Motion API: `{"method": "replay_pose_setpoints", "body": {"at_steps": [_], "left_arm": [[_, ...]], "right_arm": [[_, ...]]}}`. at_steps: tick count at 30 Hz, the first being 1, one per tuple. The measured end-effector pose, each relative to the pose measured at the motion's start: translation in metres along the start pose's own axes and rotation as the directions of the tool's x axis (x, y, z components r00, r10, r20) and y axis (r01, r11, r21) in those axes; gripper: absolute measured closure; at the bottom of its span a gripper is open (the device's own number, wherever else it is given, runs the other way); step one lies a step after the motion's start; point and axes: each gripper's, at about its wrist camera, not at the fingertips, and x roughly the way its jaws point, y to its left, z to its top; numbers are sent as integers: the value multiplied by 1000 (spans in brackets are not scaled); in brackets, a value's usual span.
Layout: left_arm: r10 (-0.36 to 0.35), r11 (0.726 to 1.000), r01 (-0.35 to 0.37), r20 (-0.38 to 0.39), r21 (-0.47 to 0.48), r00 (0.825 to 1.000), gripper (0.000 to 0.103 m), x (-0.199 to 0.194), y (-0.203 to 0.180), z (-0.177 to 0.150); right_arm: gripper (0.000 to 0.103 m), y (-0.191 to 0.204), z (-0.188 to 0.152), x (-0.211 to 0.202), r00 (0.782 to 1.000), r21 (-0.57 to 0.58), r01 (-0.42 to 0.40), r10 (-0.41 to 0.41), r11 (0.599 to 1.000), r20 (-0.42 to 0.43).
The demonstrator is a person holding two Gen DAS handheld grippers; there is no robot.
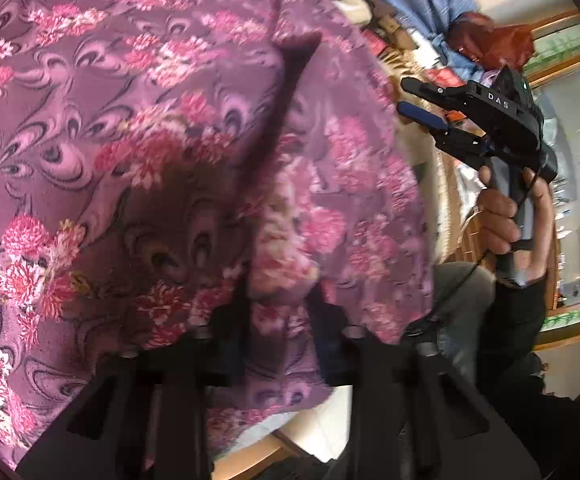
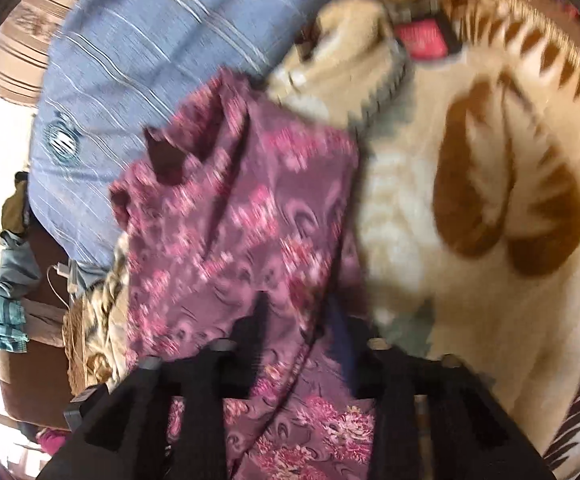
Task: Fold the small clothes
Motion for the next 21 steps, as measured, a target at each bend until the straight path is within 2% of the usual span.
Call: {"method": "replay_pose_setpoints", "body": {"at_steps": [2, 3, 4, 7, 9, 10, 11, 12, 13, 15, 16, 18, 19, 21], "left_arm": [[-6, 1000, 6, 15, -8, 1000, 70, 2, -2, 3], [-9, 1000, 9, 19, -19, 1000, 76, 5, -2, 3], [-17, 999, 17, 28, -33, 999, 95, 5, 1, 4], [-94, 992, 98, 53, -74, 994, 98, 6, 0, 3], [-145, 986, 150, 63, -77, 987, 99, 1, -1, 3], [-260, 958, 265, 53, -107, 964, 99, -2, 1, 4], [-406, 900, 410, 57, -150, 912, 99, -5, 3, 5], [-488, 854, 493, 72, -165, 870, 99, -9, 4, 6], [-511, 842, 517, 79, -151, 856, 99, -15, 3, 6], [-392, 907, 399, 79, -137, 917, 99, -17, 7, 6], [-350, 920, 355, 57, -167, 935, 98, -9, 15, 4], [-252, 949, 245, -14, -198, 968, 98, 10, 29, -1], [-173, 969, 162, -43, -189, 984, 98, 20, 31, -6], [-156, 974, 151, -18, -169, 988, 98, 20, 28, -12]], "right_arm": [[61, 12, 0, -13, 998, -54, -19, 22, 998, 62], [61, 17, -1, -15, 997, -79, -36, 41, 996, 67], [61, 25, -4, -15, 995, -112, -69, 76, 991, 61], [61, 42, -8, -5, 993, -152, -110, 114, 982, 22], [61, 49, -11, 2, 995, -178, -97, 99, 979, 4], [61, 52, -13, 4, 996, -192, -83, 86, 978, 4], [61, 53, -14, 4, 997, -199, -78, 82, 977, 8], [61, 54, -16, 1, 997, -208, -71, 76, 975, 18], [61, 56, -17, -2, 998, -218, -49, 59, 975, 38], [61, 63, -24, -10, 996, -245, 31, -10, 969, 88], [61, 67, -30, -13, 993, -264, 60, -32, 963, 111], [61, 71, -44, -16, 992, -284, 68, -36, 956, 119], [61, 74, -55, -17, 992, -296, 62, -26, 953, 124], [60, 78, -79, -16, 993, -311, 26, 10, 950, 115]]}}
